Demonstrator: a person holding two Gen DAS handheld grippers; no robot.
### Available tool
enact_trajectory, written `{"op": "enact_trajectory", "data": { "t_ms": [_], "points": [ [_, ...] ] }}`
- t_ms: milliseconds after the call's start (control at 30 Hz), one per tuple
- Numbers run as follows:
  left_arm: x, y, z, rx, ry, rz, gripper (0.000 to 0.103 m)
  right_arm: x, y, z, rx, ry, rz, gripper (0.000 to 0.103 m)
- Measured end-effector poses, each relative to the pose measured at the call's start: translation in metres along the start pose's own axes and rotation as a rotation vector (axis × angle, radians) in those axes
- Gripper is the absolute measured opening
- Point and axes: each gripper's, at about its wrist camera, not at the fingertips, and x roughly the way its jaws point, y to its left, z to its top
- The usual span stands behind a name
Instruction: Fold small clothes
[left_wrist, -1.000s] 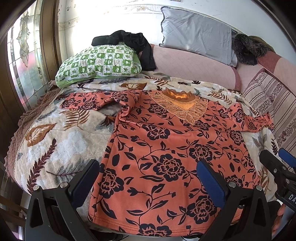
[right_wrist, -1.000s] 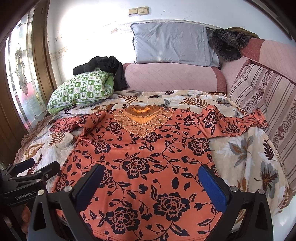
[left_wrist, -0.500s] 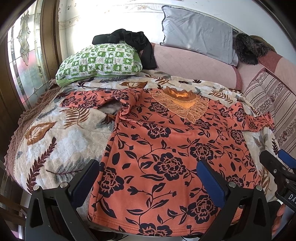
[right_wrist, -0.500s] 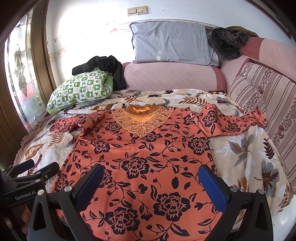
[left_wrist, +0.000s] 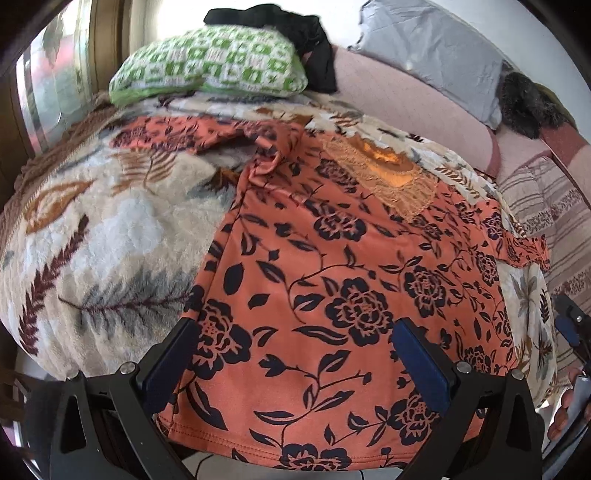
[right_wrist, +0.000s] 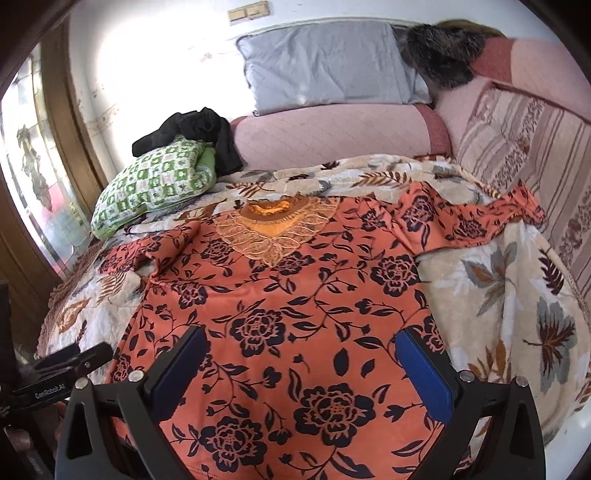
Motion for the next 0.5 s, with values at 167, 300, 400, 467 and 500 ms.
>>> {"op": "enact_trajectory", "data": {
  "t_ms": [167, 300, 400, 467, 500],
  "points": [
    [0.03, 0.021, 0.005, -0.079, 0.05, -0.003, 0.103, 0.028, -0.143, 0.039, 0.419, -0.002, 0.096, 0.103],
    [0.046, 0.016, 0.012, -0.057, 0.057, -0.009, 0.103, 0.048, -0.269, 0.072, 0.775, -0.099, 0.123, 0.103],
    [0.056, 0.013, 0.02, -0.045, 0.051, -0.009, 0.103, 0.065, -0.346, 0.099, 0.921, -0.172, 0.085, 0.097],
    [0.064, 0.009, 0.025, -0.028, 0.045, 0.004, 0.103, 0.081, -0.384, 0.117, 0.977, -0.188, 0.07, 0.094],
    [0.068, 0.008, 0.027, -0.021, 0.043, 0.015, 0.103, 0.09, -0.398, 0.124, 1.0, -0.187, 0.07, 0.092]
  ]
}}
